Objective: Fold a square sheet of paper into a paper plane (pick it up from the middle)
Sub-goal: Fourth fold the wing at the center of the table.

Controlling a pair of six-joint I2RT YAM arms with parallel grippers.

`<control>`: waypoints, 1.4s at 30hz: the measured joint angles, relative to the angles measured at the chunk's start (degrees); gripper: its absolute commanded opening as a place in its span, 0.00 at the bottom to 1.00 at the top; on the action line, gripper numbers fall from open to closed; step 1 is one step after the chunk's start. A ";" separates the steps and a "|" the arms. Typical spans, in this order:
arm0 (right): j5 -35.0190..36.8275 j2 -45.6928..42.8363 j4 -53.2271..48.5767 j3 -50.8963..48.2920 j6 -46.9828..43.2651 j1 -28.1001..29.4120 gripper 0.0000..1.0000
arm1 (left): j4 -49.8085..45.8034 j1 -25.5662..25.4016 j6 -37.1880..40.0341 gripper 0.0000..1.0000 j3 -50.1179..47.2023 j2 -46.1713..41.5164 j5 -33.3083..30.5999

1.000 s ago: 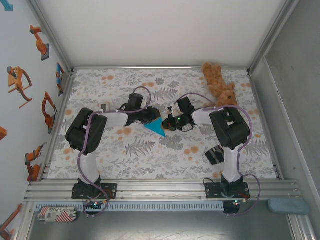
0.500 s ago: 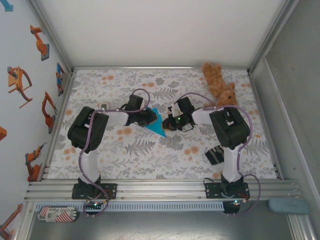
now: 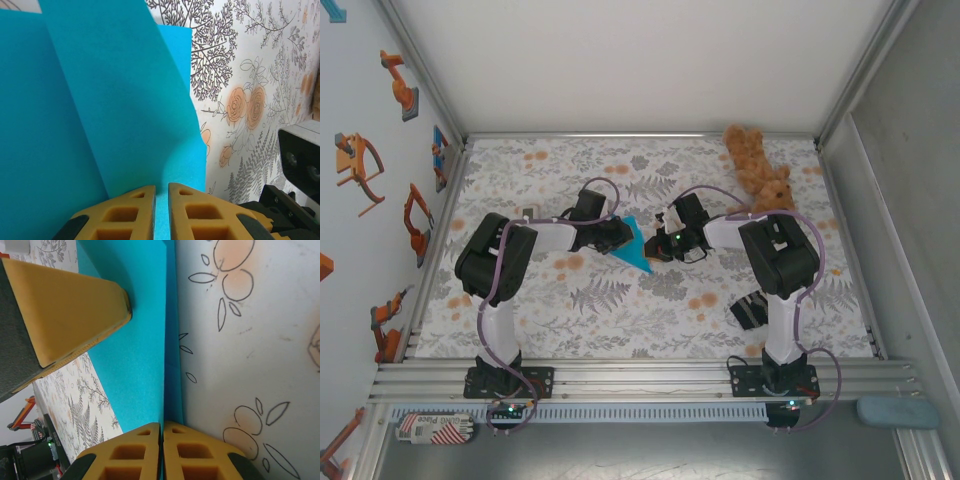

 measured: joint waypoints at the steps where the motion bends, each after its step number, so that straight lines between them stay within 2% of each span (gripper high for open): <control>1: 0.00 0.00 -0.02 0.00 -0.02 0.00 0.10 | -0.04 0.00 -0.02 0.14 0.00 0.00 -0.04; 13: -0.02 0.04 -0.17 0.11 -0.22 0.00 0.10 | -0.28 0.11 -0.46 0.13 0.00 0.46 -0.35; 23: -0.57 -0.39 -0.90 0.37 -0.66 0.00 0.14 | -0.22 0.24 -0.46 0.15 0.00 0.52 -0.33; 31: -2.23 -2.08 -8.04 0.35 -2.01 0.00 0.15 | 0.11 0.39 -0.46 0.16 -0.11 0.57 0.04; 42: -2.93 -3.41 -11.91 -0.31 -4.33 0.00 0.12 | 1.05 0.46 -0.46 0.17 -0.52 0.57 0.52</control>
